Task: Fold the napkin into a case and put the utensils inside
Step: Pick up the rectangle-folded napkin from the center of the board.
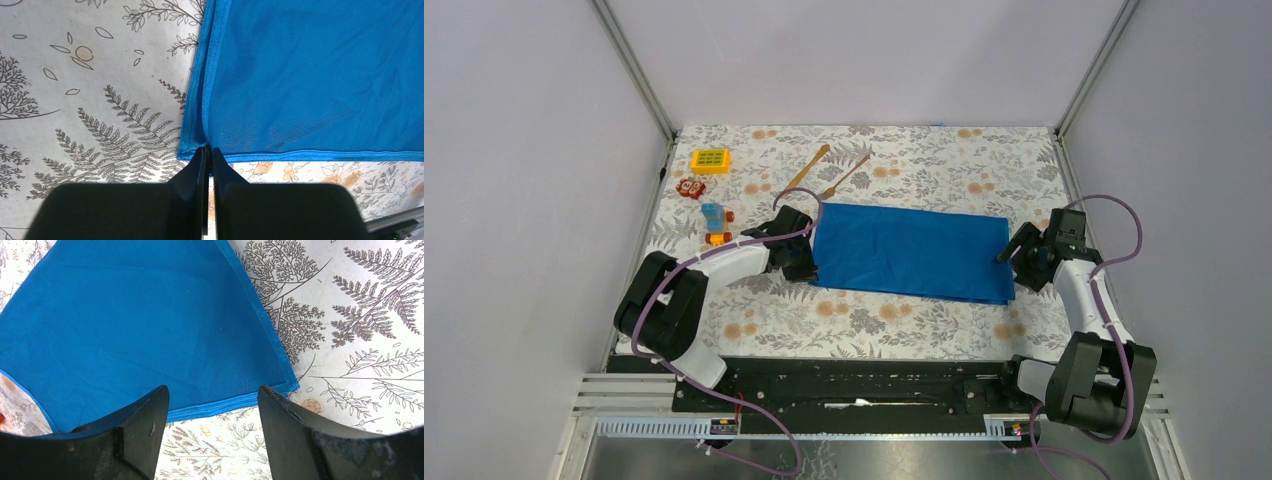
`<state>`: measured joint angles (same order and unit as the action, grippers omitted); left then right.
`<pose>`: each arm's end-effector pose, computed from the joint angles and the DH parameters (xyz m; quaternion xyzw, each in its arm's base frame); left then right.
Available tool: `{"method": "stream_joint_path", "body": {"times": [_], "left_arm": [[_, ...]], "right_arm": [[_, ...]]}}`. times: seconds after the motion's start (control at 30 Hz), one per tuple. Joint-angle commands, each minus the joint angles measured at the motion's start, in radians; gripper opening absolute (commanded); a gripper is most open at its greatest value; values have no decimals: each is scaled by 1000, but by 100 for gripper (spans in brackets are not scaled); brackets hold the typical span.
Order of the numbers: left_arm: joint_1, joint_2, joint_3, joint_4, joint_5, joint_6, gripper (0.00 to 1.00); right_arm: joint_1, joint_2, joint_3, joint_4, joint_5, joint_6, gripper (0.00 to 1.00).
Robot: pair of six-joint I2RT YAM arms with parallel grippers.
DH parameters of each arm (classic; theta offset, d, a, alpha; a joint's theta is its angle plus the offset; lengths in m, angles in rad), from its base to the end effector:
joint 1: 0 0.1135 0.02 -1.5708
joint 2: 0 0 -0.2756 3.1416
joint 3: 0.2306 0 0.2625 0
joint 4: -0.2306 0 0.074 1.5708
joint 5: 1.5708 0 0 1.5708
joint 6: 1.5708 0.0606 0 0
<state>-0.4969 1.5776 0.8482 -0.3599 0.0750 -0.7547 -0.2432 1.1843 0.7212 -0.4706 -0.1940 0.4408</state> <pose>0.2744 -0.1540 0.1444 -0.1159 0.9636 -0.1691 0.1718 0.2464 -0.0491 0.2010 0.2884 0.9007 0.1223 0.3011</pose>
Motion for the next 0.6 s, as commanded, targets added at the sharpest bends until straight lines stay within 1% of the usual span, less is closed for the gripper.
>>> {"method": "stream_joint_path", "body": {"times": [0.0, 0.07, 0.3, 0.4, 0.5, 0.57], "left_arm": [[-3, -46, 11, 21, -13, 4, 3], [-3, -79, 16, 7, -21, 4, 2], [4, -84, -4, -20, -45, 5, 0], [13, -82, -21, -8, -44, 3, 0], [25, -67, -30, -2, -44, 6, 0], [39, -59, -42, -1, -53, 9, 0]], "right_arm": [[-1, -29, 14, -8, 21, -18, 72], [-1, -28, 14, -7, 20, -19, 72], [-1, -23, 9, -5, 22, -16, 72], [-1, -11, 11, -18, 78, 4, 72], [-1, 21, 18, -46, 166, 40, 72], [-2, 52, 30, -65, 187, 45, 70]]}}
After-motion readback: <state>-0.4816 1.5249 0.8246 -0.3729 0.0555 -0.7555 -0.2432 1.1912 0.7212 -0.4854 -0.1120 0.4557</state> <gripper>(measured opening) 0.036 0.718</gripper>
